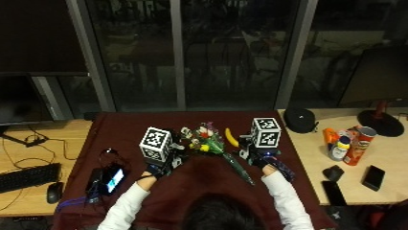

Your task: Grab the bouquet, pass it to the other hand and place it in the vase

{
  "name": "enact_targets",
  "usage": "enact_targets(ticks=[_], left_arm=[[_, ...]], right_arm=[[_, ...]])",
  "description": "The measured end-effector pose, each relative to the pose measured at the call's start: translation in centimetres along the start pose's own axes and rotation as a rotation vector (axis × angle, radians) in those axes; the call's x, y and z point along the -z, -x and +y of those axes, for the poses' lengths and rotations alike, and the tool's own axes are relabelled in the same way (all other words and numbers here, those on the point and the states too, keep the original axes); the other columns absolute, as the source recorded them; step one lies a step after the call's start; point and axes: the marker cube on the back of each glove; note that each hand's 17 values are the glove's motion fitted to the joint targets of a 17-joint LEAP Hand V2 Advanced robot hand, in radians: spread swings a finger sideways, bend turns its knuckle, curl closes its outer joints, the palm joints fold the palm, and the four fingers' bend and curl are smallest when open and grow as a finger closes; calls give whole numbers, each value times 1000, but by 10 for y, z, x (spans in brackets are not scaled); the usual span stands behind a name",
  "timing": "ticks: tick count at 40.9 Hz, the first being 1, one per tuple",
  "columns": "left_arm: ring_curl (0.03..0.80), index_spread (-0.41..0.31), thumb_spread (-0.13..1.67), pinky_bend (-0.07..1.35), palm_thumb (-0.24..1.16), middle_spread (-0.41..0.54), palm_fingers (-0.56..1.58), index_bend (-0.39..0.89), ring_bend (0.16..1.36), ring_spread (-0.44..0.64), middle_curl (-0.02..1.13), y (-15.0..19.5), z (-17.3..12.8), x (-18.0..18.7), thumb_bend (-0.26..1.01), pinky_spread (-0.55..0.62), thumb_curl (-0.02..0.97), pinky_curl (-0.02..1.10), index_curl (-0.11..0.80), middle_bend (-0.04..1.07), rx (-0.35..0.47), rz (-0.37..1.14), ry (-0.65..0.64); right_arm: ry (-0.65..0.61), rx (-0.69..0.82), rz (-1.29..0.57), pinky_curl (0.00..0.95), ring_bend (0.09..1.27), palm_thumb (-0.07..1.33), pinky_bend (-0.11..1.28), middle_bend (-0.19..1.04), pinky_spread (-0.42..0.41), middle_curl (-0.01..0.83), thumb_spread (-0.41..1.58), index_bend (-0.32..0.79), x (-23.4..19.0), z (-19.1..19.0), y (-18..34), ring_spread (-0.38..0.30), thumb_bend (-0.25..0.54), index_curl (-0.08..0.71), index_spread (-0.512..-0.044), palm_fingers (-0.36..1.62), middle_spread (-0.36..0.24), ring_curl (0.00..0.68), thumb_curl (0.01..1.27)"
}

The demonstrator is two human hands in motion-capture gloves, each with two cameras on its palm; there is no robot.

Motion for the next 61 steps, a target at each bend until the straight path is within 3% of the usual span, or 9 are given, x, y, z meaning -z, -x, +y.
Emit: enact_targets(ticks=[4,15,27,35,44,51,55,56,61], left_arm=[[124,-25,607,382,139,193,139,121,509,239,30,3,3,6,67,245,56,114,49,130,-3,7,-14],[192,-36,958,440,155,281,71,159,606,360,89,14,8,19,26,354,124,198,133,163,21,63,-52],[207,-44,1078,387,180,238,157,167,593,364,186,7,-1,9,-12,364,179,227,205,238,9,66,-36],[216,-45,1110,376,180,229,157,158,583,364,223,3,1,3,-17,366,201,249,236,217,-2,53,-23],[225,-46,1125,366,193,227,158,161,576,365,250,10,2,3,-13,370,224,269,259,192,23,61,-18],[226,-56,1148,342,228,221,177,178,556,366,262,14,-1,2,-8,372,239,277,287,184,42,61,-1],[228,-57,1155,328,241,216,188,187,551,366,268,16,-5,0,-10,373,247,280,302,179,52,60,31],[228,-57,1157,323,242,215,193,187,549,365,268,16,-6,0,-12,373,248,281,304,178,54,61,41],[227,-62,1163,297,265,207,213,199,533,368,274,20,-10,0,-11,374,256,282,327,174,69,76,86]], right_arm=[[6,-34,-13,207,607,288,651,278,130,119,633,-52,-6,-13,-5,58,168,1,-140,587,68,197,76],[68,-171,-53,326,771,374,827,345,155,231,969,-34,-38,-60,-27,52,140,-15,-149,468,104,316,166],[100,-234,-111,354,846,416,893,364,97,295,1056,6,-94,-100,-35,-16,69,-5,-146,461,82,353,224],[192,-233,-116,347,840,459,861,395,67,330,1073,41,-172,-127,-34,-52,33,13,-143,519,49,357,256],[263,-217,-92,352,867,483,865,386,16,350,1074,6,-199,-85,-8,-89,-11,14,-142,581,34,372,283],[123,-265,5,368,870,568,897,449,-94,388,1054,0,-219,-85,-2,-125,4,2,-154,731,-17,388,312],[10,-283,-64,366,851,634,885,406,-168,388,1044,124,-219,-89,4,-144,12,54,-194,907,-55,388,323],[0,-293,-74,364,831,696,855,383,-174,387,1062,211,-219,-88,5,-145,45,88,-196,966,-61,387,334],[-61,-301,-75,359,734,860,714,407,-201,419,1093,354,-212,-85,9,-159,117,192,-192,1150,-99,391,373]])
